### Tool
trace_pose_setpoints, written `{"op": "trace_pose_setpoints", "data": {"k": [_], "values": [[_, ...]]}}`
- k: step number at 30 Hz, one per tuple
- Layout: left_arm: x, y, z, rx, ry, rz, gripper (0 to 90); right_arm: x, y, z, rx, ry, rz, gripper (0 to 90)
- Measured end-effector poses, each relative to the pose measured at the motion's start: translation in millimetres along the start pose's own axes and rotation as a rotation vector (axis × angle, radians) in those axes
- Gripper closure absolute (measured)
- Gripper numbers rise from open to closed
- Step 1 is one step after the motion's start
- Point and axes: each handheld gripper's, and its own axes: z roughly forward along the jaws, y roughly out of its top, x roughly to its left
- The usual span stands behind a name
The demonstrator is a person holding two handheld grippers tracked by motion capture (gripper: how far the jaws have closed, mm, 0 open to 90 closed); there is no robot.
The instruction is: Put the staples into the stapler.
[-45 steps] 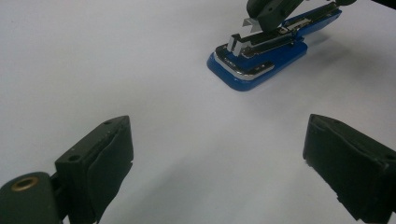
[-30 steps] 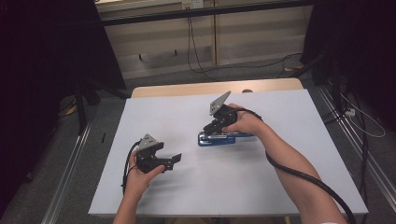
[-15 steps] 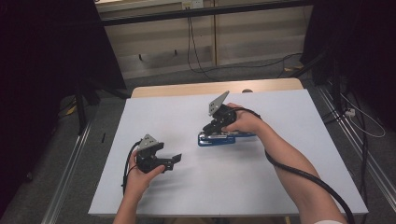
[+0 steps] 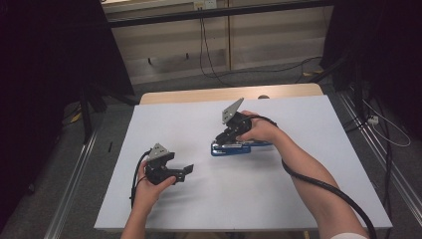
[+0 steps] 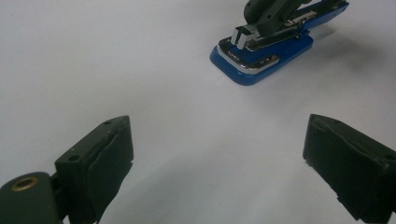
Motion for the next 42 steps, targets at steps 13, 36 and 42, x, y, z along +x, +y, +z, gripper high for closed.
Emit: {"op": "trace_pose_setpoints", "data": {"k": [13,36,42], "values": [[-1.2,-0.1,1.3,0.008,0.003,0.009,8.7,0.6,-0.3,1.5,-0.014,-0.014,0.01,75.2],[-7.2,0.8,2.4,0.004,-0.01,0.025,8.7,35.3,-31.8,-43.6,-0.122,-0.206,0.199,33.5],[-7.8,1.3,1.3,-0.007,-0.011,0.019,8.7,50.5,-39.0,-51.1,-0.112,-0.268,0.228,21.5]]}}
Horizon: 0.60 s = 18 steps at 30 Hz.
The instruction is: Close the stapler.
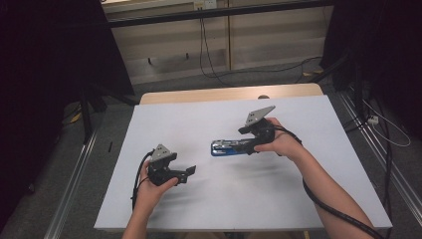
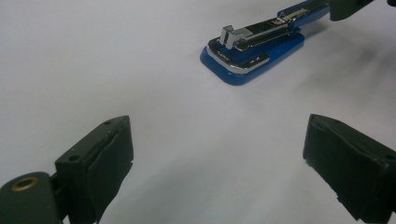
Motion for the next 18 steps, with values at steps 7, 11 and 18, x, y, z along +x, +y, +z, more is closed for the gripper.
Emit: {"op": "trace_pose_setpoints", "data": {"k": [7,11,18], "values": [[-1.5,-0.4,0.1,0.009,-0.002,0.003,8.7,9.5,-13.3,-14.6,-0.014,-0.071,0.031,17.6],[-2.3,0.5,1.0,0.001,-0.006,0.006,8.7,11.7,-20.4,-22.5,-0.028,-0.108,0.057,16.2],[-1.4,0.6,2.6,0.001,-0.005,0.005,8.7,16.3,-36.8,-36.4,-0.044,-0.175,0.106,14.9]]}}
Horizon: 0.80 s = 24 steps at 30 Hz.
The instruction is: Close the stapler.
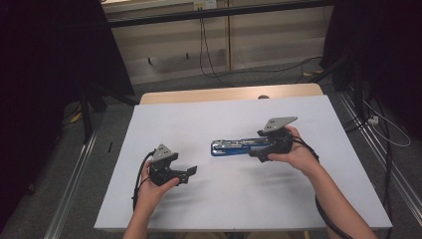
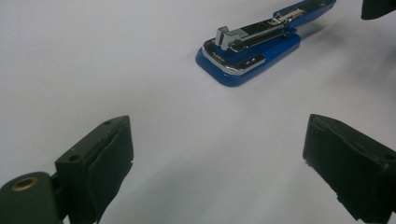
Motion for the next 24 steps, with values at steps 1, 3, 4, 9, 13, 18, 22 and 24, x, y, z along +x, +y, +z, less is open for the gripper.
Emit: {"op": "trace_pose_setpoints", "data": {"k": [1,3,4,9,13,18,22,24], "values": [[0.3,0.5,-0.4,-0.007,0.004,0.0,8.8,0.1,-2.6,-1.6,-0.003,-0.006,0.01,14.9],[1.1,2.2,-0.9,-0.015,0.005,0.001,9.2,0.6,-7.9,-4.7,-0.009,-0.025,0.014,14.8],[1.1,3.0,-0.6,-0.019,0.008,-0.001,9.2,1.2,-10.6,-6.1,-0.013,-0.033,0.023,14.7],[1.7,3.2,2.3,-0.003,0.0,-0.013,9.5,5.8,-24.0,-12.6,-0.033,-0.079,0.034,14.9],[2.2,5.3,4.1,-0.008,0.003,-0.016,10.9,8.3,-33.8,-17.2,-0.054,-0.116,0.065,15.5],[1.9,8.2,8.9,-0.01,0.003,-0.022,12.0,8.7,-38.6,-23.2,-0.04,-0.14,0.072,19.4],[3.4,11.1,9.9,-0.015,0.003,-0.024,13.5,3.1,-46.0,-28.2,-0.045,-0.182,0.147,25.5],[3.8,11.9,10.8,-0.027,-0.006,-0.045,15.7,1.9,-49.3,-30.0,-0.043,-0.202,0.161,28.1]]}}
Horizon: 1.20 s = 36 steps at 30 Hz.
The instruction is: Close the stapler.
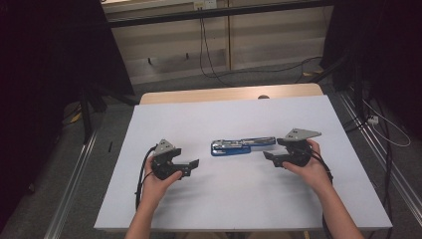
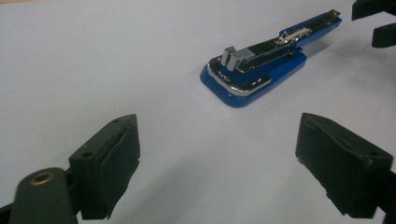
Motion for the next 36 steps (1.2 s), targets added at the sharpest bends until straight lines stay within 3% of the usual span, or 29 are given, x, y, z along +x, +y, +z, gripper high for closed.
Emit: {"op": "trace_pose_setpoints", "data": {"k": [7,15,20,27,36], "values": [[1.3,3.4,2.1,0.001,0.003,0.003,26.2,-1.0,-3.1,-1.5,0.016,-0.032,0.027,57.3],[-1.4,9.5,13.2,-0.003,-0.018,0.0,48.4,-5.9,-5.9,-1.8,0.042,-0.072,0.072,84.5],[-4.2,10.8,24.5,0.032,-0.044,0.007,68.6,-9.4,-7.4,0.3,0.056,-0.079,0.081,89.5],[-10.0,13.0,34.2,0.061,-0.058,0.022,87.3,-9.8,-6.0,7.6,0.112,-0.109,0.056,90.0],[-10.8,11.7,48.6,0.067,-0.047,0.009,90.0,-15.4,-7.1,12.5,0.137,-0.118,0.073,90.0]]}}
